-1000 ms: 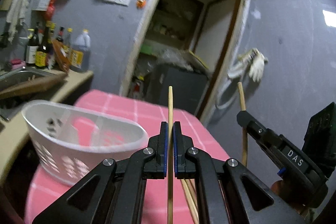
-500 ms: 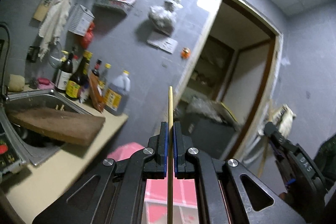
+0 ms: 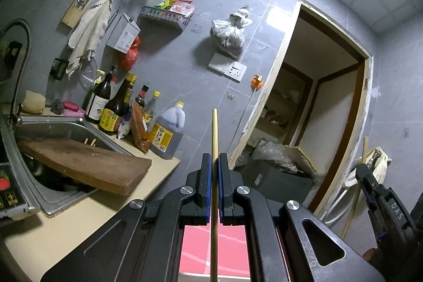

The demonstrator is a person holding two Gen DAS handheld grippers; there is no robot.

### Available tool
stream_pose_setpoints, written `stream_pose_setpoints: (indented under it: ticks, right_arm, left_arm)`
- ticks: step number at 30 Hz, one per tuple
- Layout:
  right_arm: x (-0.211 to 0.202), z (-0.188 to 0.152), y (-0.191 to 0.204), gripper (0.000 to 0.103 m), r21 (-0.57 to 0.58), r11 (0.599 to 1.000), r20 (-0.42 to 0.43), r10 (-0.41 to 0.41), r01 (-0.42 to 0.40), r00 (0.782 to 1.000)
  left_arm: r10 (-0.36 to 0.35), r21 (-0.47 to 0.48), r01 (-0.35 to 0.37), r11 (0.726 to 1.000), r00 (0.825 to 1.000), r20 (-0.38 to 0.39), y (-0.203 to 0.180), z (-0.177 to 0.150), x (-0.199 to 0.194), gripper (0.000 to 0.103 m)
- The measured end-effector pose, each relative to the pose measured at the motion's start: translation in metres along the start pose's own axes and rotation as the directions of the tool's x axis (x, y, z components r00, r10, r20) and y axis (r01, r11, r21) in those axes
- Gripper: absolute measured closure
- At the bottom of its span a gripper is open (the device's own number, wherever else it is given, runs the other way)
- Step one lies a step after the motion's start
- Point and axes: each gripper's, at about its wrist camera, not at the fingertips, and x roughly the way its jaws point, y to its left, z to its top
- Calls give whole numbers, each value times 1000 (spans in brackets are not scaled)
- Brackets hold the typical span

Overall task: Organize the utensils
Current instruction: 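Lift both held chopsticks upright and carry them over the white holder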

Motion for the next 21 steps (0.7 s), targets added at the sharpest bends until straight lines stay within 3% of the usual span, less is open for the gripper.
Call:
stream_pose_setpoints:
  ticks: [8, 15, 21]
  right_arm:
    - [3, -15, 3, 97, -26, 1000, -97, -17, 15, 995]
    - [-4, -29, 1, 97, -59, 998, -214, -45, 33, 976]
    - [-14, -32, 4, 96, -87, 996, -281, -25, 0, 959]
  left_arm:
    - [27, 8, -27, 1000, 1000, -16, -1, -22, -2, 100]
    - [65, 60, -63, 996, 998, -23, -7, -41, -6, 100]
    - [81, 132, -72, 989, 995, -64, -18, -54, -12, 100]
